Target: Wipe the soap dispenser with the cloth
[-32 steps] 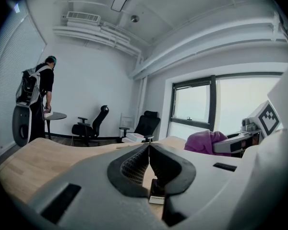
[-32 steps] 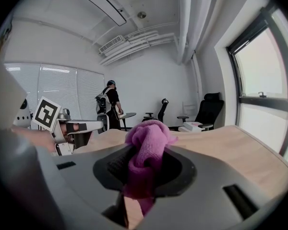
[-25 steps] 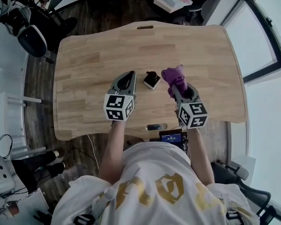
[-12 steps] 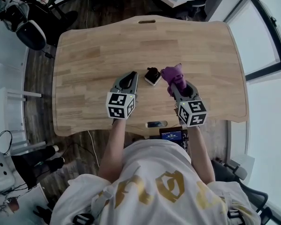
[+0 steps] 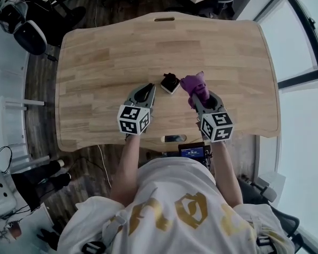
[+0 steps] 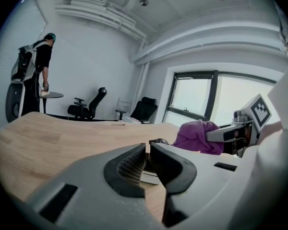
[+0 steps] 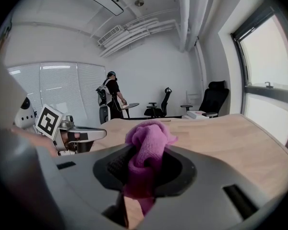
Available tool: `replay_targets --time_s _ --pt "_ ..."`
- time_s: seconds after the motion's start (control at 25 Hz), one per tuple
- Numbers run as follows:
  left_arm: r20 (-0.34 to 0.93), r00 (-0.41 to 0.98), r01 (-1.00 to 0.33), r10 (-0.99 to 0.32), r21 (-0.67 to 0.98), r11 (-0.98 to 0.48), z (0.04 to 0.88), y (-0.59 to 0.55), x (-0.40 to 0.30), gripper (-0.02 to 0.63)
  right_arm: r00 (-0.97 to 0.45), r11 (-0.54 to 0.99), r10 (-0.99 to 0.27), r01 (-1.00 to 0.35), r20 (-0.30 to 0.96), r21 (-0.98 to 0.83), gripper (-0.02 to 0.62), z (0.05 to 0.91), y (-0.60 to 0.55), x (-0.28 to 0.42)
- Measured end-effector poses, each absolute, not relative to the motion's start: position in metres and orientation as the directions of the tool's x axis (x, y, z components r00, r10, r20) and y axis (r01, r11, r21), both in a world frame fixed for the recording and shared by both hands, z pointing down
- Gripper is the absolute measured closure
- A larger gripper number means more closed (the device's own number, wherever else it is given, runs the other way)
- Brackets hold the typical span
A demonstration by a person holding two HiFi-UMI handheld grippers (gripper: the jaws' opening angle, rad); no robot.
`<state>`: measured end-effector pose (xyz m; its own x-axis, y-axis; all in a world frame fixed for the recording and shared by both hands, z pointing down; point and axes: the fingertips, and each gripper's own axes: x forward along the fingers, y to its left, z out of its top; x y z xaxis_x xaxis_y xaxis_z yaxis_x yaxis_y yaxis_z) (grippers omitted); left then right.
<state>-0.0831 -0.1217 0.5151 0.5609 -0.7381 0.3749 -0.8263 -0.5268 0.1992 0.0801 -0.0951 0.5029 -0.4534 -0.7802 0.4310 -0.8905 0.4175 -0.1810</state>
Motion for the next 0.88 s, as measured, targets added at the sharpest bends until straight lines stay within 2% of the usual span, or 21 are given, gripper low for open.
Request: replay_targets --time_s 0.32,0.72,0.88 --pt "0.429 0.563 -0.822 -0.707 0.198 -0.535 0.541 -0.113 -0.078 0.584 -0.458 0.43 -0.755 -0.886 0.468 -0.173 0.483 0.519 -0.09 0.081" --pt "0.5 0.602 -0.783 -0.623 0.215 -0.584 0.576 -0.106 -0.061 0.485 -0.448 0.425 -0.736 -0.889 0.508 -0.168 0.485 0.541 -0.09 0.087" --pt "0.522 0.605 -0.776 -0.601 0.219 -0.591 0.587 -0.106 -0.058 0.48 -0.444 0.418 -0.727 -0.891 0.524 -0.175 0.483 0.549 -0.089 0.09"
